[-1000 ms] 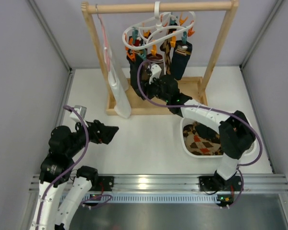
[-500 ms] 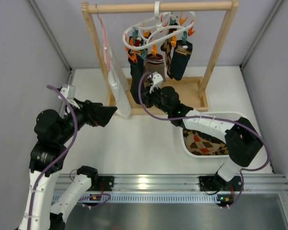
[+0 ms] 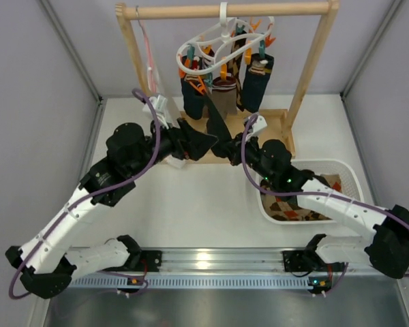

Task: Remove the socks clipped to the hanger

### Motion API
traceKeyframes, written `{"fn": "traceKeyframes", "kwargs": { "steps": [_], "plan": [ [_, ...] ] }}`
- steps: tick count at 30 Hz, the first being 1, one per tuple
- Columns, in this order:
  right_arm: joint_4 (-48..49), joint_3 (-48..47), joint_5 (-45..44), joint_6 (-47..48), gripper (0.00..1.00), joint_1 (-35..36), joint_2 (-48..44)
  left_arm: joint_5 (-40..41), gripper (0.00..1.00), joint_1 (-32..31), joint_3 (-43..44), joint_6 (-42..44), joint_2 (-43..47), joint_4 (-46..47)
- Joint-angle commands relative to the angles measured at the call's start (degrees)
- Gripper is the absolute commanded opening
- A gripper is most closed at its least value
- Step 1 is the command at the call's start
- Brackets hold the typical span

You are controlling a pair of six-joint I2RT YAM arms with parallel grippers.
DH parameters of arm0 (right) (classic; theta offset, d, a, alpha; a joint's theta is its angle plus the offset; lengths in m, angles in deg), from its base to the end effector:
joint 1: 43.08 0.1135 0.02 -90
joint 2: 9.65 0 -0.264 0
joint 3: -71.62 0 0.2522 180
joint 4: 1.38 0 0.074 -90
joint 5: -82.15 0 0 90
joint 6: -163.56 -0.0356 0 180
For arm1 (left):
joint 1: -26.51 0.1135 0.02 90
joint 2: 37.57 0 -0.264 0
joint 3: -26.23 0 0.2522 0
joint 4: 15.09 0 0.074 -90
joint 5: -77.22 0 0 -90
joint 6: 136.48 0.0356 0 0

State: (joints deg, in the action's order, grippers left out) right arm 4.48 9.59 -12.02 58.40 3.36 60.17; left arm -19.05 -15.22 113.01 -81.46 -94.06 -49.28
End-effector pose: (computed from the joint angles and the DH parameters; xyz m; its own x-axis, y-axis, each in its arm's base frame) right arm 0.2005 0.2071 0.3234 -0.1983 0.1700 -0.9653 -0.6432 0.7206 0.2590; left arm 0.1475 -0.1368 0.4534 -0.4675 -0.3466 -0.8132 0.5796 0.5743 -0.5780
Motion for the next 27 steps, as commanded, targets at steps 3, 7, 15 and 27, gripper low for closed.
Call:
{"fn": "traceKeyframes", "kwargs": {
  "steps": [3,7,15,27],
  "plan": [
    [-5.0,1.4,-1.7,0.0,0.00,0.4,-4.4,34.1,0.99,-9.8,12.8,5.8,-7.1,0.2],
    [-6.2,1.9,-2.4,0.1,0.00,0.8,-4.7,54.0,0.99,-19.5,25.8,11.7,-19.7,-6.1],
    [-8.1,0.4,-6.4,0.5,0.00,4.0,-4.3,76.0,0.98,-21.5,41.5,24.3,-32.6,-7.7],
    [-9.9,-3.8,-7.7,1.4,0.00,7.3,-0.4,79.9,0.89,-20.7,56.0,33.8,-46.4,-7.6]
  ]
}}
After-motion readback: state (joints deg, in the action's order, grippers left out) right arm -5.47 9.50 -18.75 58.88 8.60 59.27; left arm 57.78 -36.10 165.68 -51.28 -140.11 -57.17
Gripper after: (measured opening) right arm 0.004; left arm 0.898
